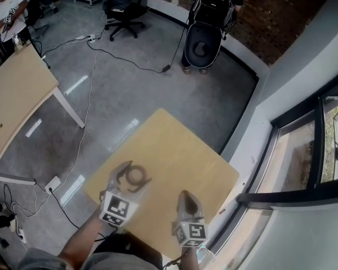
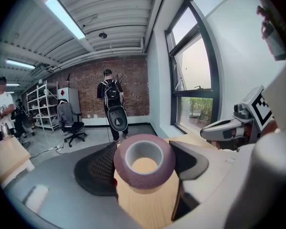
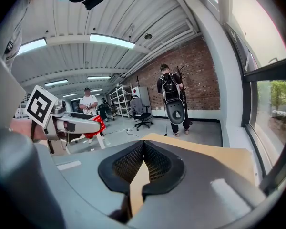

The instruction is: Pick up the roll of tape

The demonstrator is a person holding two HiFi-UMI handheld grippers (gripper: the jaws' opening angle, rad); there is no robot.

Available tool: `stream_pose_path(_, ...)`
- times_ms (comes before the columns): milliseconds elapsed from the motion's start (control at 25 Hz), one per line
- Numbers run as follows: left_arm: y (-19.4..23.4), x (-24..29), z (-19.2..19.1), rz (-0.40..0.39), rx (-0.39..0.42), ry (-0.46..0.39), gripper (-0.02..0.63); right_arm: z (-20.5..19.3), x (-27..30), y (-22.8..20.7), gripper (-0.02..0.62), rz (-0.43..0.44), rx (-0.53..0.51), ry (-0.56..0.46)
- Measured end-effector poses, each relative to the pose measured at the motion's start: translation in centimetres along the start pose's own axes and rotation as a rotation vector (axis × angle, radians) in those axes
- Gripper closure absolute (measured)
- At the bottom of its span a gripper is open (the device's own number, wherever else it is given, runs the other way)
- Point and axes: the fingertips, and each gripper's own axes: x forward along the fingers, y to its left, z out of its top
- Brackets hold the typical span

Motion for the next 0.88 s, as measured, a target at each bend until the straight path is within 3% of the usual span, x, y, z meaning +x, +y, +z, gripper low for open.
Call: stream_pose_path(880, -2.5, -9.8, 3.9, -0.026, 0.032, -0.091, 0.266, 3.0, -7.9, 3.6, 0.581, -0.067, -0.023, -0.099)
